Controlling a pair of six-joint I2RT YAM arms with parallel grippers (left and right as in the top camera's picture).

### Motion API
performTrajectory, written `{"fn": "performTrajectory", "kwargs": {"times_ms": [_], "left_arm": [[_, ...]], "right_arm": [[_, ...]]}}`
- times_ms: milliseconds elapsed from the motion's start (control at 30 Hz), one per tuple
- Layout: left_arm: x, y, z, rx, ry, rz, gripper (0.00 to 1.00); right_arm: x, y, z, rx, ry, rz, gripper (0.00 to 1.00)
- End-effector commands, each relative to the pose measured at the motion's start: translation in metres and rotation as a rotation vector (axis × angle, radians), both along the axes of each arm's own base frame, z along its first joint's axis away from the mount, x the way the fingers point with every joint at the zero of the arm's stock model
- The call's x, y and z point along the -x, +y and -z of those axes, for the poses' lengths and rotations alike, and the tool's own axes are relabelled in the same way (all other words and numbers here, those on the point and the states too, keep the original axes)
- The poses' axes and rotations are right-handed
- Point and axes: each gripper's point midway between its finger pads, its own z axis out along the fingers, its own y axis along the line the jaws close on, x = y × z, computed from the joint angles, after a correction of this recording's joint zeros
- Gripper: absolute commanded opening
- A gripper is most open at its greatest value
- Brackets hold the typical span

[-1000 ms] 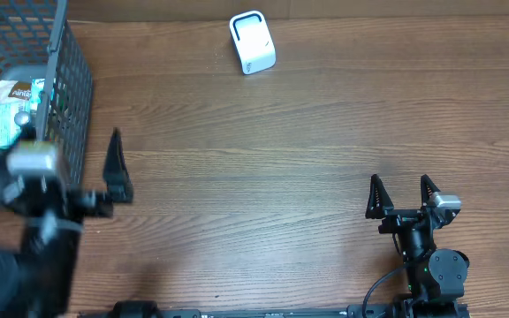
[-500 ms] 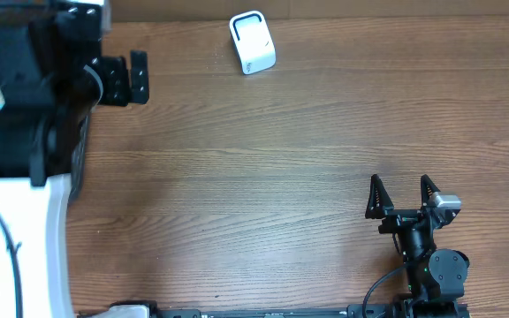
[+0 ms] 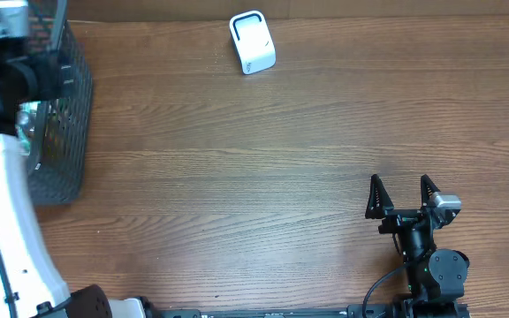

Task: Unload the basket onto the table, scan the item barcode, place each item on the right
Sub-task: 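Reach the left gripper into the basket and grasp the yellow Vim bottle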

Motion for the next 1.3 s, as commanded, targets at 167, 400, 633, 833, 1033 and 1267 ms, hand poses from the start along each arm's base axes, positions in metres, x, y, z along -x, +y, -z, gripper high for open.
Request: {"fn": "performTrajectory", "kwargs": {"times_ms": [167,400,633,833,1033,1267], "left_arm": [[0.04,0.079,0.0,-0.065,0.04,-0.077,0.97],[0.032,0.109,0.045,0.045,0.103,-0.086,0.91],[0.005,0.113,0.108,0.148,0.189,0.057,0.9],[-0.017,0.1,0.14,0.215,0.178,0.224,0.91],[-0.023,0.1,0.169,0.254,0.224,0.245,0.9],[-0.027,0.091,0.206,0.323,0.297,0.262,0.88]], "right_arm": [[0.0,-0.001,0.002,0.004,-0.003,0.004,1.0],[0.0,-0.001,0.002,0.004,-0.003,0.004,1.0],[0.0,-0.001,0.002,0.004,-0.003,0.004,1.0],[0.0,-0.001,0.002,0.004,-0.003,0.004,1.0],[0.0,-0.001,0.002,0.004,-0.003,0.004,1.0],[0.0,-0.001,0.002,0.004,-0.003,0.004,1.0]]}}
